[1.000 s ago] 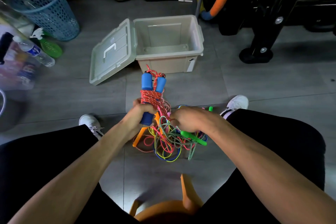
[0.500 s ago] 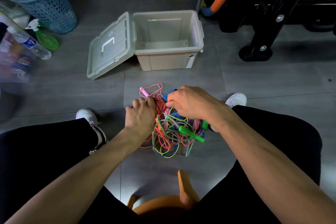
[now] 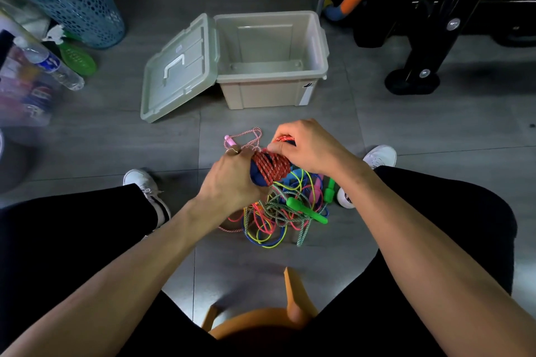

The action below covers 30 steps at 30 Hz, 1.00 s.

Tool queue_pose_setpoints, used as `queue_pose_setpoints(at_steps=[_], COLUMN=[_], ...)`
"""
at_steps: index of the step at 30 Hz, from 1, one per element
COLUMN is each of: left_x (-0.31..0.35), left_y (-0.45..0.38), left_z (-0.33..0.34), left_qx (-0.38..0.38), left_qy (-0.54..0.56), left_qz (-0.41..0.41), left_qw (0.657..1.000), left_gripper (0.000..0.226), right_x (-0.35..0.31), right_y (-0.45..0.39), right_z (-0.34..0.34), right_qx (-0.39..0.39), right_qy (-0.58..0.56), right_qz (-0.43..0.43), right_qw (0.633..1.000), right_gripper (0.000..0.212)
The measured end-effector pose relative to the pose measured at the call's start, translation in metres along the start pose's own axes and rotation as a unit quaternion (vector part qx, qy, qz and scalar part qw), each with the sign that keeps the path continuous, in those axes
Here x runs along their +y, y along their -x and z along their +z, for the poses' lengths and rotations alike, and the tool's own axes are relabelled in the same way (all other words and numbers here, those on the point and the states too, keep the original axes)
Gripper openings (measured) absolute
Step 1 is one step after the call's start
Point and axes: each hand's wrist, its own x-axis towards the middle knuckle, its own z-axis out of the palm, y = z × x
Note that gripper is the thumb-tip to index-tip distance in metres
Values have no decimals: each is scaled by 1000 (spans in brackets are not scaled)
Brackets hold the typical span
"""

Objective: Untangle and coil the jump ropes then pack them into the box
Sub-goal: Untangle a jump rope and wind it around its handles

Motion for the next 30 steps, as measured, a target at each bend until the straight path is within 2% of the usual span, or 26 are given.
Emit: queue_pose_setpoints(at_steps=[1, 4, 5, 7, 9, 11, 14, 15, 17, 18, 20, 24, 26, 30], left_x=[-1, -7, -8, -7, -5, -5, -10, -12, -9, -7, -3, -4, -3, 3], left_y=[0, -2, -2, -2, 1, 5, 8, 8, 10, 11, 12, 8, 7, 16], left_z=[-2, -6, -8, -14, -23, -34, -42, -44, -47, -48, -47, -40, -35, -25], left_qx=[-10, -58, -81, -136, -210, -263, -252, -252, -271, -278, -258, -129, -82, -6], left_qy=[2, 37, 76, 196, 329, 452, 623, 653, 670, 665, 633, 486, 408, 307], left_qz=[-18, -85, -99, -103, -103, -115, -174, -190, -206, -210, -213, -161, -108, 1], left_qw=[1000, 994, 989, 966, 915, 845, 719, 688, 660, 660, 698, 849, 903, 952], left_gripper=[60, 79, 81, 69, 49, 44, 46, 46, 46, 44, 39, 43, 49, 54], right_x=[-2, -9, -11, -12, -11, -10, -10, -10, -12, -13, -13, -7, -4, -3], right_y=[1, 3, 4, 5, 6, 7, 8, 8, 8, 8, 8, 6, 6, 4], right_z=[0, 5, 6, 5, 2, -1, -5, -6, -3, 0, 6, 5, 5, 2], right_qx=[1, 12, 20, 40, 72, 106, 162, 177, 180, 172, 160, 152, 144, 171], right_qy=[-3, 5, 8, 1, -7, 1, -9, -20, -31, -33, -38, -88, -116, -189], right_qz=[-10, -48, -61, -78, -99, -120, -140, -146, -155, -155, -139, -47, -2, 43], right_qw=[1000, 999, 998, 996, 992, 987, 977, 973, 971, 972, 977, 983, 983, 966], right_gripper=[24, 22, 22, 22, 23, 25, 27, 27, 27, 27, 25, 23, 20, 16])
